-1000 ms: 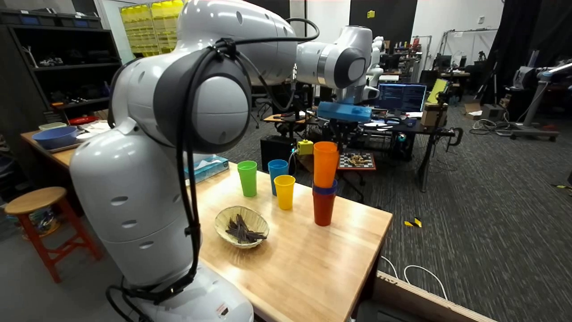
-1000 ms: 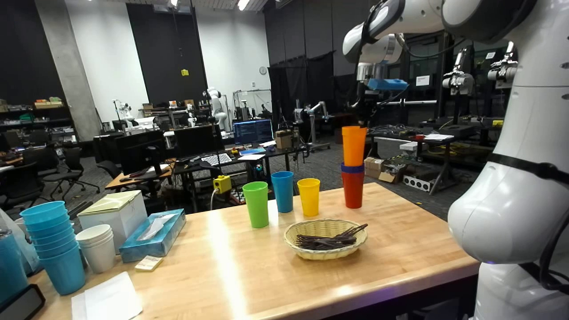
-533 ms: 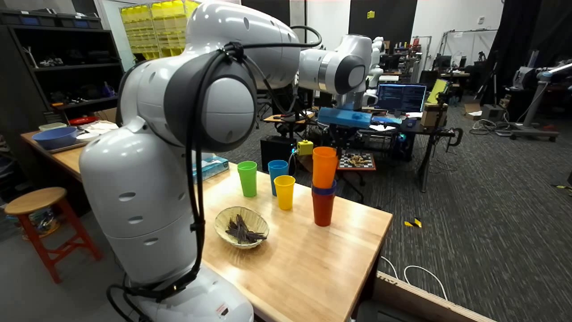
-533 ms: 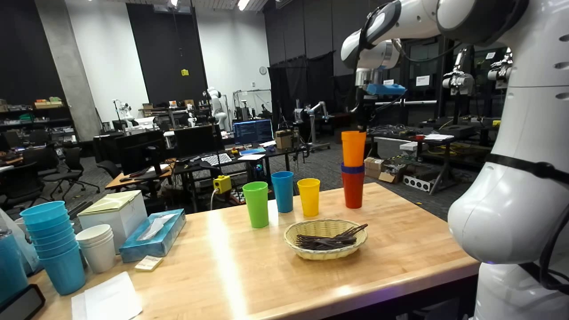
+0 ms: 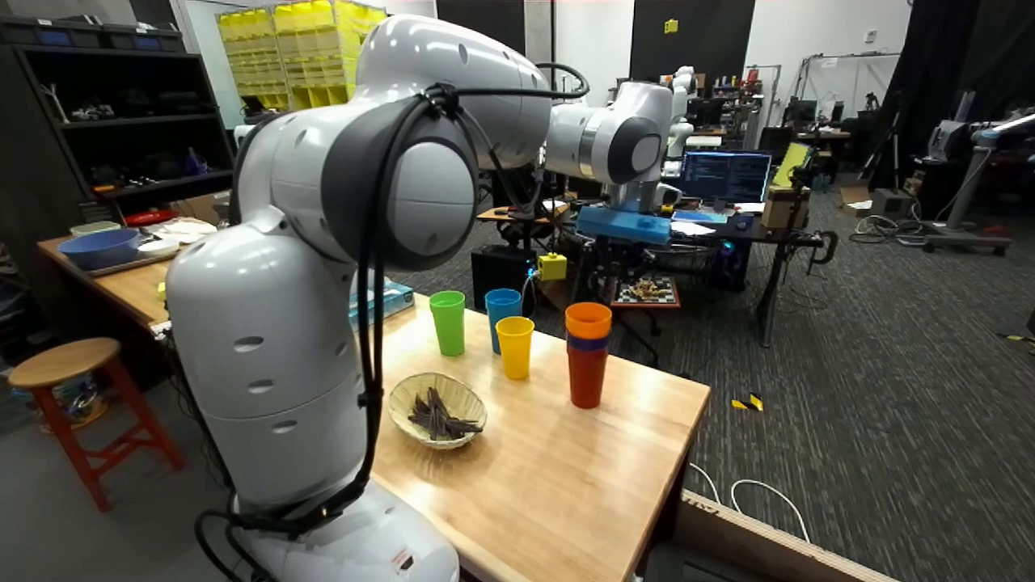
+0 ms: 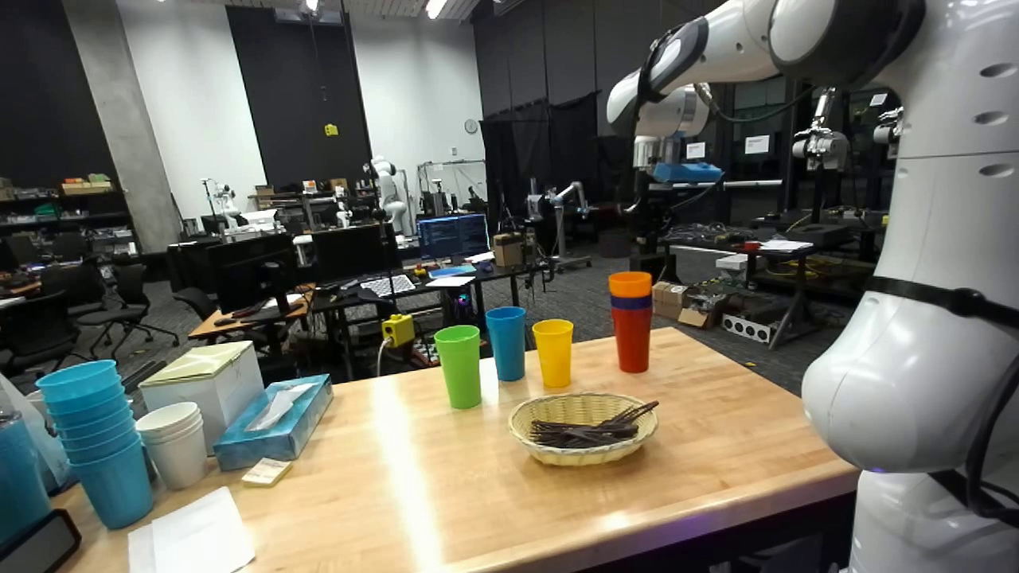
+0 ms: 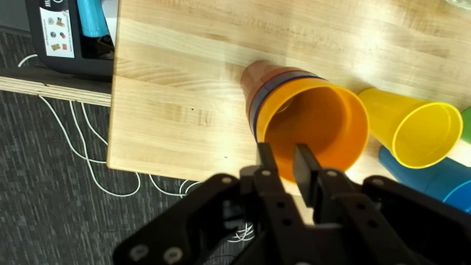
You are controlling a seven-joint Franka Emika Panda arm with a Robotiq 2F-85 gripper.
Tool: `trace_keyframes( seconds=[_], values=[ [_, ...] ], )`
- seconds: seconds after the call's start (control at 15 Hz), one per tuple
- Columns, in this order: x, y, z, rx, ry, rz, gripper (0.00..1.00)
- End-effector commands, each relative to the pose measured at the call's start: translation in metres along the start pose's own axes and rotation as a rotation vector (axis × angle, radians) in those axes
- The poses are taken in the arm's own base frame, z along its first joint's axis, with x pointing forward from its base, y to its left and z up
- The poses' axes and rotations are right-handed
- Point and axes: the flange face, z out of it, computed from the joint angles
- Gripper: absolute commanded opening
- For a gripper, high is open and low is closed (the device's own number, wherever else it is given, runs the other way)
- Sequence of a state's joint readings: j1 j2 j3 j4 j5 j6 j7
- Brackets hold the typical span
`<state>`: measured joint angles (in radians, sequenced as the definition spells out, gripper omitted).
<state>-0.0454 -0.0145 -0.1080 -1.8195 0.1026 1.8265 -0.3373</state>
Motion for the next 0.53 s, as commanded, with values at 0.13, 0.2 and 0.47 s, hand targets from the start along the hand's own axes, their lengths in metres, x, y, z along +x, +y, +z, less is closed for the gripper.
trace_keyframes(
  seconds=[0.13, 0.2, 0.47],
  values=[
    [0.004, -0.007, 0.005, 0.001, -0.016, -0.023, 0.66],
    [0.004, -0.011, 0.007, 0.004, -0.020, -0.024, 0.73],
    [0.008, -0.035, 0.015, -0.010, -0.034, -0.071, 0.98]
  ],
)
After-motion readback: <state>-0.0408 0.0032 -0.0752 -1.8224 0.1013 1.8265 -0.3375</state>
